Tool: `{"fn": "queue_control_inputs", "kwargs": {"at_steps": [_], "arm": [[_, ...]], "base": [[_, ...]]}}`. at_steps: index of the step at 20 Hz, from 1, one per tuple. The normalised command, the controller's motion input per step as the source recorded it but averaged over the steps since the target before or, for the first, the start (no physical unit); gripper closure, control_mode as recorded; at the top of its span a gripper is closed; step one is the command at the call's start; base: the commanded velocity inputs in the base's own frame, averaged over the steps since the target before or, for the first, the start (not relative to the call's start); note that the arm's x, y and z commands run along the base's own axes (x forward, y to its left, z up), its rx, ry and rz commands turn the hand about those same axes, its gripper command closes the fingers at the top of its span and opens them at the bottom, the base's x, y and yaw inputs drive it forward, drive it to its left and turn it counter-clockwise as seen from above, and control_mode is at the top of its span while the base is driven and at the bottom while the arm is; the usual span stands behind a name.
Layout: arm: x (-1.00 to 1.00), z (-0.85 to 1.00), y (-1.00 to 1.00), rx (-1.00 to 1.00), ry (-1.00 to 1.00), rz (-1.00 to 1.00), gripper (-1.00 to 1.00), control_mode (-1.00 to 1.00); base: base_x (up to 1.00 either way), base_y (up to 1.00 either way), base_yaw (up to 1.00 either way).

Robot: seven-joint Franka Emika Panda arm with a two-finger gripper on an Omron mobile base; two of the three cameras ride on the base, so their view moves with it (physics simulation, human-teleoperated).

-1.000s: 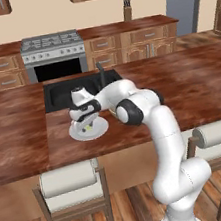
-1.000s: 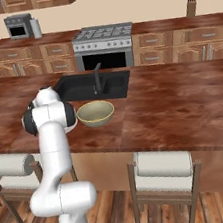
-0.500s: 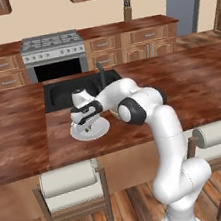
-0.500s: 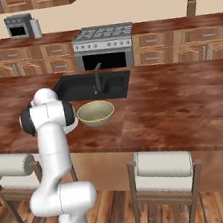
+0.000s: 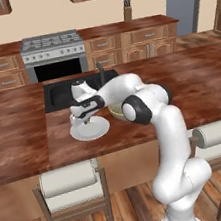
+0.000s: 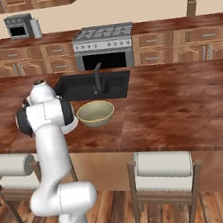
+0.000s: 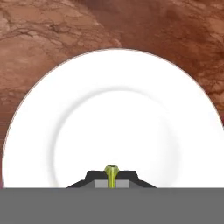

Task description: Pick the chicken drumstick and lemon wedge from their plates and place them in the bowl. Then put the bowl in the fridge.

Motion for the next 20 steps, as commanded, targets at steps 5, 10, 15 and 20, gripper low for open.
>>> {"fn": "queue_control_inputs", "kwargs": {"at_steps": [5, 10, 15, 20], "arm": [[0.0, 0.46, -0.41, 0.06, -0.03, 0.0, 1.0, -1.0], [0.0, 0.42, -0.52, 0.01, -0.08, 0.0, 1.0, -1.0], [0.0, 0.32, -0.62, 0.0, -0.04, 0.0, 1.0, -1.0], [-0.02, 0.09, -0.69, 0.0, -0.01, 0.0, 1.0, -1.0]], "base": [[0.0, 0.0, 0.0], [0.0, 0.0, 0.0], [0.0, 0.0, 0.0], [0.0, 0.0, 0.0]]}}
